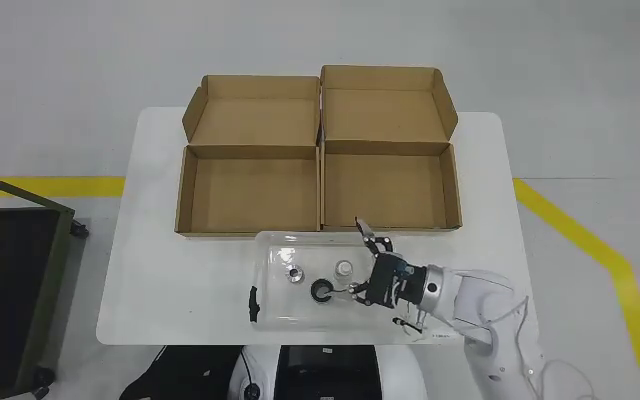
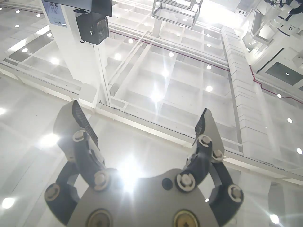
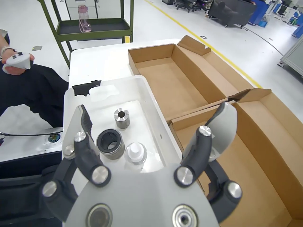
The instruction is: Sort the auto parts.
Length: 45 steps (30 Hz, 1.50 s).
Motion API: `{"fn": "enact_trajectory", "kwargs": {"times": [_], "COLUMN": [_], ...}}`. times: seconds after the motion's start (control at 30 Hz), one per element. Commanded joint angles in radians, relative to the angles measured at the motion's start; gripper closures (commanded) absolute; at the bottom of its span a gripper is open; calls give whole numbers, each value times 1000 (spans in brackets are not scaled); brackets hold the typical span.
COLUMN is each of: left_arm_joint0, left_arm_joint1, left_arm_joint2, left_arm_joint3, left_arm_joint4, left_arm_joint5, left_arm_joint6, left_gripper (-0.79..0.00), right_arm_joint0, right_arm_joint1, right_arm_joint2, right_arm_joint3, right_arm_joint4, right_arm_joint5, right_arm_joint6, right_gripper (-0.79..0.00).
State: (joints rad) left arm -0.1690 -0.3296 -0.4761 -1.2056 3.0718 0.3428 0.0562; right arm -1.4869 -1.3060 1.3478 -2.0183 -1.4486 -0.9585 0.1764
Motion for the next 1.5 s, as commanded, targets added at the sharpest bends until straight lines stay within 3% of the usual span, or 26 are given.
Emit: {"fn": "enact_trajectory", "kwargs": {"times": [0.0, 0.33, 0.77, 0.97, 1.03, 1.07, 1.3, 1.37, 1.47], "left_arm_joint0": [0, 0, 0, 0, 0, 0, 0, 0, 0], "left_arm_joint1": [0, 0, 0, 0, 0, 0, 0, 0, 0], "left_arm_joint2": [0, 0, 0, 0, 0, 0, 0, 0, 0], "left_arm_joint3": [0, 0, 0, 0, 0, 0, 0, 0, 0], "left_arm_joint4": [0, 0, 0, 0, 0, 0, 0, 0, 0], "left_arm_joint5": [0, 0, 0, 0, 0, 0, 0, 0, 0], "left_arm_joint6": [0, 0, 0, 0, 0, 0, 0, 0, 0], "left_gripper": [-785, -785, -785, -785, -785, -785, -785, -785, -785], "right_arm_joint0": [2, 5, 26, 29, 30, 30, 40, 45, 50], "right_arm_joint1": [5, 22, 36, 44, 47, 49, 57, 59, 63], "right_arm_joint2": [-8, -43, -76, -78, -78, -79, -90, -94, -99], "right_arm_joint3": [-5, 19, 96, 103, 106, 108, 122, 125, 126], "right_arm_joint4": [-45, -145, -122, -114, -112, -112, -112, -111, -107], "right_arm_joint5": [-4, 10, 37, 37, 37, 36, 40, 41, 42], "right_arm_joint6": [37, 89, 110, 132, 137, 140, 158, 160, 163], "right_gripper": [-785, -785, -779, -502, -459, -385, -342, -274, -92]}}
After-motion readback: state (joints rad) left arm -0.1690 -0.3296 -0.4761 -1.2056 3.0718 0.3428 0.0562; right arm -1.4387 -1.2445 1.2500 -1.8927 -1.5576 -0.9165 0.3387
